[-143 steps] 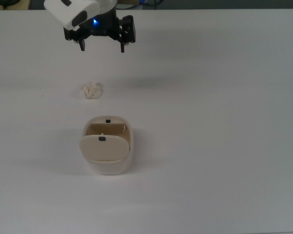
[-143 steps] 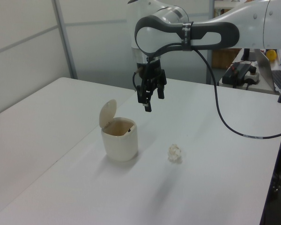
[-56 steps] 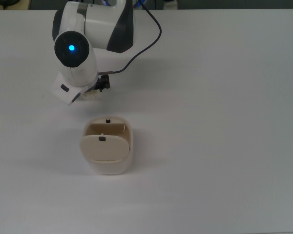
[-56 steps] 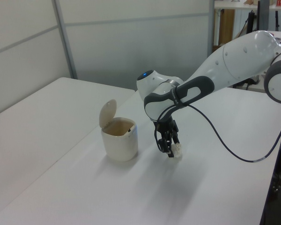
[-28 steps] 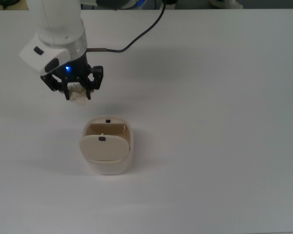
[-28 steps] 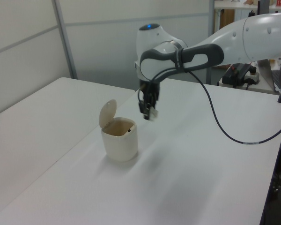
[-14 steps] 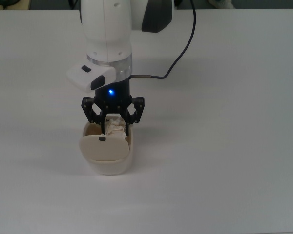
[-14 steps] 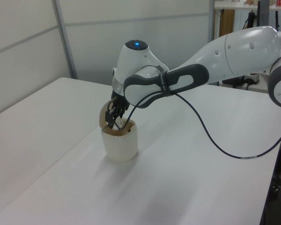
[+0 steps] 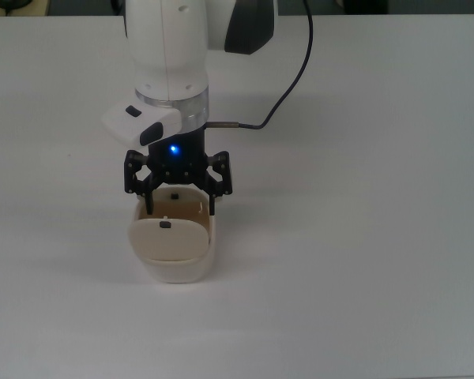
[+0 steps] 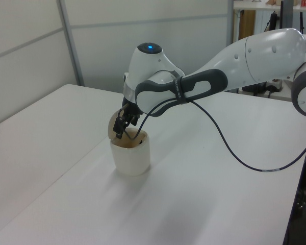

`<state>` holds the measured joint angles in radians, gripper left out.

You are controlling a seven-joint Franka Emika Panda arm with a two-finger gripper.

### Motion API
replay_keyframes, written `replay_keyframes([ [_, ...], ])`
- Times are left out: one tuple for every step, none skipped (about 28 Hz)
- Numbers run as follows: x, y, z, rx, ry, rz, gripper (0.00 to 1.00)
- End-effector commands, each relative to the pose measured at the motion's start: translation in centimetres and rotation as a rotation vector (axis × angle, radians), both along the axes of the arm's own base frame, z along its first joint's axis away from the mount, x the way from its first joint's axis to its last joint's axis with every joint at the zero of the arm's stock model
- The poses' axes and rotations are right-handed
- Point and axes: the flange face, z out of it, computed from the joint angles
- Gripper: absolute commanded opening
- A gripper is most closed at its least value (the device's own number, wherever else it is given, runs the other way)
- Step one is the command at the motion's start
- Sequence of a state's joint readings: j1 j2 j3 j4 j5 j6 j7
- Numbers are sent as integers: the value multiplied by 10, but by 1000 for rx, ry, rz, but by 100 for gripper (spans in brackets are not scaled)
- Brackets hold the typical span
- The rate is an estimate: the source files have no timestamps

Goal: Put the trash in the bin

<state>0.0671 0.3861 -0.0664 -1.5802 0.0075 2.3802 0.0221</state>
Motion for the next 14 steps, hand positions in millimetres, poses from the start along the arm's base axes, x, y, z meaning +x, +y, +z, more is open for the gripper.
replay_keyframes([
  [-15, -6, 12, -1, 94, -19, 100],
  [-19, -8, 14, -2, 122, -21, 100],
  [-27, -9, 22, -5, 175, -23, 100],
  [-31, -10, 26, -6, 202, -24, 100],
  [-36, -10, 31, -5, 229, -24, 100],
  [-40, -10, 32, -8, 258, -24, 100],
  [-44, -11, 36, -12, 285, -24, 100],
  [-52, -12, 45, -25, 335, -21, 100],
  [-55, -12, 50, -32, 363, -20, 100],
  [-59, -13, 54, -39, 392, -20, 100],
  [-62, -13, 59, -43, 421, -22, 100],
  [-65, -14, 63, -50, 449, -20, 100],
  [-69, -15, 67, -54, 477, -16, 100],
  [-75, -16, 71, -60, 528, 5, 100],
])
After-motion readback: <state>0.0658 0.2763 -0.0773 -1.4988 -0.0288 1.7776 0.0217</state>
